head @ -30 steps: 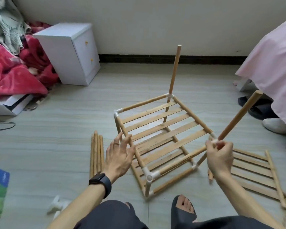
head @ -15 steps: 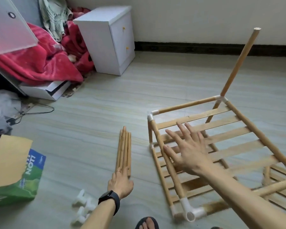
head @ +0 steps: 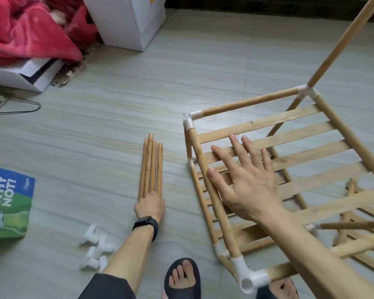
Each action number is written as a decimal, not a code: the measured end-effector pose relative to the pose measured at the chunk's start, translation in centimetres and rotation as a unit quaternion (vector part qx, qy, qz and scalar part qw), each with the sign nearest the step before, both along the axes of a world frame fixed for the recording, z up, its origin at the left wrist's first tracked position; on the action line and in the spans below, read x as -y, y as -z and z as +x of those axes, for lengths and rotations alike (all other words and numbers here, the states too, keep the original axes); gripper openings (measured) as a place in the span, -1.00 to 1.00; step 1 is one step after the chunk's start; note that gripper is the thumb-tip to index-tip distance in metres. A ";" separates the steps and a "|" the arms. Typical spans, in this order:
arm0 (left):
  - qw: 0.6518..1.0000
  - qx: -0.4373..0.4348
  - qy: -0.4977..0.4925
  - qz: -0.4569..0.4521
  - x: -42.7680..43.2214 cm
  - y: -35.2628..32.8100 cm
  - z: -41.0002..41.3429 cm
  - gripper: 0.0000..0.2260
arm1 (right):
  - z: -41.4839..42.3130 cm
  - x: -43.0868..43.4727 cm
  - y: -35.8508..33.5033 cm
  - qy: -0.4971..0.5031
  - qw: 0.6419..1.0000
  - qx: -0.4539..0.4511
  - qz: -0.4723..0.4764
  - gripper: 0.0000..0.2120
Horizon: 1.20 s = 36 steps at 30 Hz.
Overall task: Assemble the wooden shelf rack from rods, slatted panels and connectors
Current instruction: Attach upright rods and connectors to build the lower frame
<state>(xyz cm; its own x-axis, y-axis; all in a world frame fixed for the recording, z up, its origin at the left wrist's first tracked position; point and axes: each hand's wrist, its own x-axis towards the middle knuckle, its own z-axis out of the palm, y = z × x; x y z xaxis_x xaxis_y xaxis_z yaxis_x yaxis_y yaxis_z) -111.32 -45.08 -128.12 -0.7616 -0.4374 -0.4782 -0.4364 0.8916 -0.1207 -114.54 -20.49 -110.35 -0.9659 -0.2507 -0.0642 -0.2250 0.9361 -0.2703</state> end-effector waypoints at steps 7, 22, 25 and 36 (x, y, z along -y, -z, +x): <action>0.964 0.004 -0.122 0.236 0.8 -3.8 1.1 -0.59 | 0.1 -0.1 -0.5 -0.002 1.000 0.015 0.024 -0.30; 0.881 -0.324 0.221 0.266 -1.9 -24.5 3.1 -0.83 | -0.2 0.9 -9.1 0.063 0.922 0.151 -0.352 0.03; 0.861 -0.330 0.332 0.199 -3.5 -26.0 2.9 -0.86 | 0.1 0.2 -12.0 0.080 0.853 0.101 -0.507 -0.40; 0.876 -0.227 -0.144 0.400 -11.1 -23.4 -5.7 -0.46 | -2.8 -2.9 -15.1 0.097 0.899 -0.057 -0.424 -0.70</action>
